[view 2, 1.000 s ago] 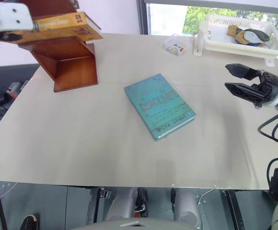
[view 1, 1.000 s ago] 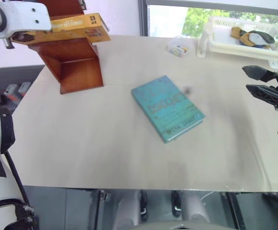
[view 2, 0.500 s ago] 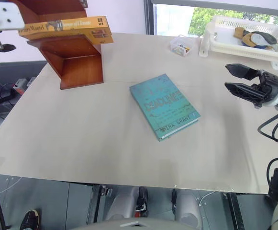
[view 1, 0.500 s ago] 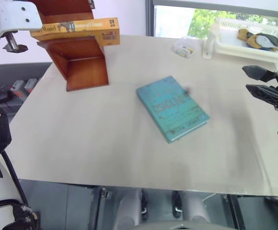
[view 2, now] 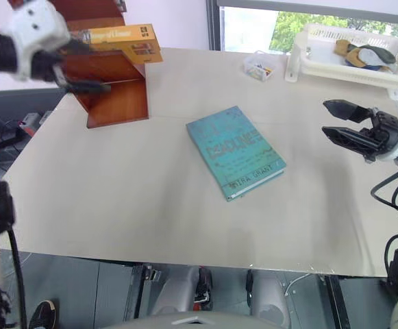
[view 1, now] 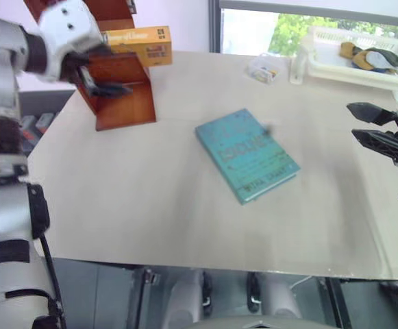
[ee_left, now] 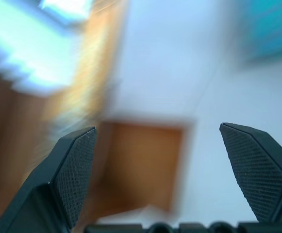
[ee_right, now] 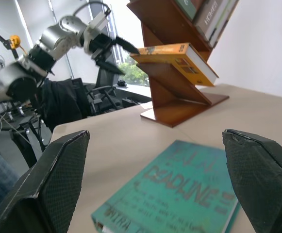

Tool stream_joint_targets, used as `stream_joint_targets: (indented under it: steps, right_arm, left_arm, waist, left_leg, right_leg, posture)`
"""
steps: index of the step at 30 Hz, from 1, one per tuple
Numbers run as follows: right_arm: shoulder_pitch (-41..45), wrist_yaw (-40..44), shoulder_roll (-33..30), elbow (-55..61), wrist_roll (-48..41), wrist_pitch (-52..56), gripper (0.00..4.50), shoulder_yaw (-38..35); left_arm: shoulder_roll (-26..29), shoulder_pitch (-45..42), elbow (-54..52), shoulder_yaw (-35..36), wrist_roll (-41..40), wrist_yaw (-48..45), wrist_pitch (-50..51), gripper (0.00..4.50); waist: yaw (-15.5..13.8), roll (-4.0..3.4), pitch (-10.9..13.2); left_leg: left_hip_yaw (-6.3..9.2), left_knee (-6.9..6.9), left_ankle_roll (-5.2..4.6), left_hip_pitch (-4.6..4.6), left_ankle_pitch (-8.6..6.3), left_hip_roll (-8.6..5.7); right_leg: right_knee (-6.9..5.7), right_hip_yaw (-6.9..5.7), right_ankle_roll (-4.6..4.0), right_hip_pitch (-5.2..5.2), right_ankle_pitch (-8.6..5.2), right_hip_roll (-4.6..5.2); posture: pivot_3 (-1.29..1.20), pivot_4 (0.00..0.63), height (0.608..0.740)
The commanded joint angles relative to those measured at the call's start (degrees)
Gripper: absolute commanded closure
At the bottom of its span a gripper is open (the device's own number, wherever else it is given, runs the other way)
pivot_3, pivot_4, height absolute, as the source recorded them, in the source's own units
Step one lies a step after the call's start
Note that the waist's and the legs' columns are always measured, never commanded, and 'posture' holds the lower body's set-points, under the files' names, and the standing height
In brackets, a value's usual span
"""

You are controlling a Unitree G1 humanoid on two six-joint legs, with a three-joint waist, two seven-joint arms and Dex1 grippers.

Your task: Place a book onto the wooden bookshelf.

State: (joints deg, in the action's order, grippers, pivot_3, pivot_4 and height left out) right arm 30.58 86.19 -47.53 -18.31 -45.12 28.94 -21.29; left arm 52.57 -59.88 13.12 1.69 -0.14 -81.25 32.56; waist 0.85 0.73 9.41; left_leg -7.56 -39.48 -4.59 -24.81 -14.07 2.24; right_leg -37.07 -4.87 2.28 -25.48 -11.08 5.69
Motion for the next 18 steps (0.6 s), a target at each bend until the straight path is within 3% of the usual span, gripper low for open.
stream_joint_targets:
  steps: [1, 3, 6, 10, 18]
  right_arm:
    - [-3.6, -0.2, -2.5, 4.5, -1.9, 1.7, 0.00, -3.5]
    - [-5.8, -0.6, -2.9, 5.7, -2.0, 2.2, 0.00, -4.1]
    - [-9.6, -1.0, -3.2, 7.5, -1.2, 2.1, 0.00, -4.4]
    - [-14.4, -2.5, -3.3, 7.6, 2.5, -1.2, 0.00, -3.8]
    - [-20.6, -4.8, -3.8, 4.7, 12.1, -11.2, 0.00, -1.8]
  left_arm:
    - [-3.7, 13.7, -21.8, 9.6, -12.1, 3.4, 12.5, 0.04]
    - [-5.6, 22.9, -31.1, 12.6, -19.4, 3.3, 17.0, 0.04]
    - [-9.4, 31.6, -37.0, 14.5, -23.4, 9.9, 21.4, 0.04]
    - [-14.5, 39.5, -37.7, 16.0, -26.2, 18.2, 23.5, 0.04]
    - [-15.1, 50.5, -36.6, 19.1, -28.2, 24.1, 17.5, 0.04]
  waist:
    - [0.0, -0.05, 0.0]
    - [0.3, -0.06, 0.0]
    - [-0.1, -0.04, 0.0]
    - [-0.5, -0.09, -0.1]
    - [-0.4, -0.10, -0.1]
  left_leg:
    - [-0.02, 0.07, 0.00, 0.08, 0.00, 0.00]
    - [-0.04, 0.08, 0.02, 0.11, 0.01, 0.03]
    - [0.09, 0.07, 0.14, 0.25, 0.08, 0.09]
    - [0.31, 0.19, 0.16, 1.22, 0.05, 0.08]
    - [0.57, 0.19, 0.42, 1.12, -0.05, 0.04]
  right_leg:
    - [0.02, 0.07, 0.00, 0.02, 0.00, 0.01]
    - [0.02, 0.09, 0.00, 0.03, -0.01, -0.07]
    - [0.03, 0.06, -0.01, 0.19, -0.01, -0.19]
    - [0.29, -0.13, 0.01, 1.28, -0.29, -0.15]
    - [0.35, -0.37, -0.32, 1.31, -0.14, 0.24]
  posture:
    - [0.00, 0.150, 0.712]
    - [0.00, 0.150, 0.712]
    - [0.00, 0.150, 0.712]
    - [0.00, 0.150, 0.712]
    - [0.00, 0.150, 0.712]
